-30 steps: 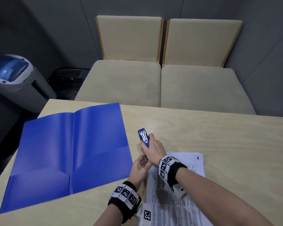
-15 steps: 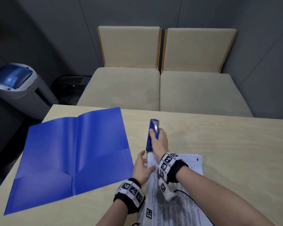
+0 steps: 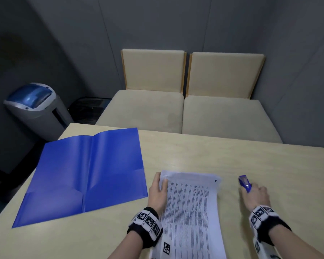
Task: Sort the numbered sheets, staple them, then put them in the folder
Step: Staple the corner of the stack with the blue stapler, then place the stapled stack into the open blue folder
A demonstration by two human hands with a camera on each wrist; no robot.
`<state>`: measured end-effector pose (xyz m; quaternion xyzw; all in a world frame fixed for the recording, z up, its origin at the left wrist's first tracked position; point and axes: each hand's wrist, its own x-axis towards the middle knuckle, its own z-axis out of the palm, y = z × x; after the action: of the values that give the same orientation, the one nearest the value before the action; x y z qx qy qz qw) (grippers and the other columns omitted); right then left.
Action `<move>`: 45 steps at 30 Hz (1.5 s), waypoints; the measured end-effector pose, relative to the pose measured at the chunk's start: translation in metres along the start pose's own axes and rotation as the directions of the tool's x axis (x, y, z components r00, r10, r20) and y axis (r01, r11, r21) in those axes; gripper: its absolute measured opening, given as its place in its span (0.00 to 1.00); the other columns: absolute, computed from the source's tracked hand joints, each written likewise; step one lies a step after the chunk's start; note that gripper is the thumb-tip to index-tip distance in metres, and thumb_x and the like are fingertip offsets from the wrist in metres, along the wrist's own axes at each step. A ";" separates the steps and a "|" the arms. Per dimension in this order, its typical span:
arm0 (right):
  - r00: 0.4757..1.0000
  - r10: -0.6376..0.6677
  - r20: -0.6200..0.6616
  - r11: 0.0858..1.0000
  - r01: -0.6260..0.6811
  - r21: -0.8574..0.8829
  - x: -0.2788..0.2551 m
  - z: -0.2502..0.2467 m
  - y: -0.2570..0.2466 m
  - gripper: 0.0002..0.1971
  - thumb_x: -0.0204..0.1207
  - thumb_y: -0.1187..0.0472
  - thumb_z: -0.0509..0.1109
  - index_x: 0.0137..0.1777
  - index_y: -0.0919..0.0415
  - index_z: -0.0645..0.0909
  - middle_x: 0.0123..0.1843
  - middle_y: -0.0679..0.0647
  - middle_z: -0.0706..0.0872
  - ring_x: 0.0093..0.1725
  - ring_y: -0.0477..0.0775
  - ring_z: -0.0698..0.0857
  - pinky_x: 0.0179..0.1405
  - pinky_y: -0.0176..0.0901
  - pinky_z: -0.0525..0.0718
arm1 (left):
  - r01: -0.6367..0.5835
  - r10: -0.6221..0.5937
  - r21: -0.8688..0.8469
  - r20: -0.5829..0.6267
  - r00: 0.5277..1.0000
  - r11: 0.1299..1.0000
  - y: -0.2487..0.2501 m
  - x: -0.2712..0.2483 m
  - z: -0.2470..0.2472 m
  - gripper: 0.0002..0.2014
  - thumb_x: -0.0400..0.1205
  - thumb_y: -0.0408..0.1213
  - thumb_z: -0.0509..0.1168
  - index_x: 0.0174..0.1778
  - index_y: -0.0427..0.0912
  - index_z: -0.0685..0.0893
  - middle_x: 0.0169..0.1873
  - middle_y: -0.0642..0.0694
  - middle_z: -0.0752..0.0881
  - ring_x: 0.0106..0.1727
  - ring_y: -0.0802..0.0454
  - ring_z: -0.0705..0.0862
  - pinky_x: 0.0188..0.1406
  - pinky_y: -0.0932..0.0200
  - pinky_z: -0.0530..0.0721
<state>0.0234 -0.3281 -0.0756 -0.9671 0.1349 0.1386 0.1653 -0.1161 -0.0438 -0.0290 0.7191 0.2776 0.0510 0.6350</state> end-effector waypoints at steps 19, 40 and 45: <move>0.766 -0.490 0.416 0.575 -0.075 0.815 -0.124 -0.015 -0.117 0.21 0.78 0.70 0.67 0.70 0.61 0.74 0.54 0.57 0.89 0.51 0.58 0.89 0.50 0.54 0.89 | 0.062 -0.069 -0.185 -0.032 0.997 0.981 0.049 0.051 -0.073 0.08 0.83 0.28 0.57 0.57 0.35 0.77 0.50 0.38 0.83 0.44 0.47 0.83 0.40 0.59 0.84; 0.965 -0.191 0.178 -0.084 -0.196 0.977 -0.061 -0.011 -0.098 0.18 0.81 0.64 0.60 0.70 0.58 0.78 0.67 0.55 0.84 0.62 0.55 0.86 0.56 0.51 0.87 | -0.176 -0.036 0.932 0.197 0.980 0.316 -0.028 0.064 -0.108 0.19 0.80 0.34 0.63 0.67 0.46 0.71 0.66 0.41 0.67 0.68 0.40 0.71 0.59 0.45 0.76; 0.974 -0.163 0.156 -0.174 -0.184 0.968 -0.031 -0.001 -0.152 0.37 0.68 0.59 0.72 0.78 0.62 0.68 0.68 0.57 0.83 0.68 0.63 0.80 0.69 0.59 0.77 | -0.435 0.104 0.868 0.423 0.900 0.238 -0.022 0.032 -0.063 0.29 0.55 0.38 0.80 0.48 0.51 0.73 0.37 0.51 0.82 0.35 0.52 0.84 0.25 0.59 0.70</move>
<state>0.0422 -0.1836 -0.0217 -0.4684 0.1807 0.0949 0.8596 -0.1231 0.0278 -0.0471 0.9883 0.0312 -0.1149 0.0957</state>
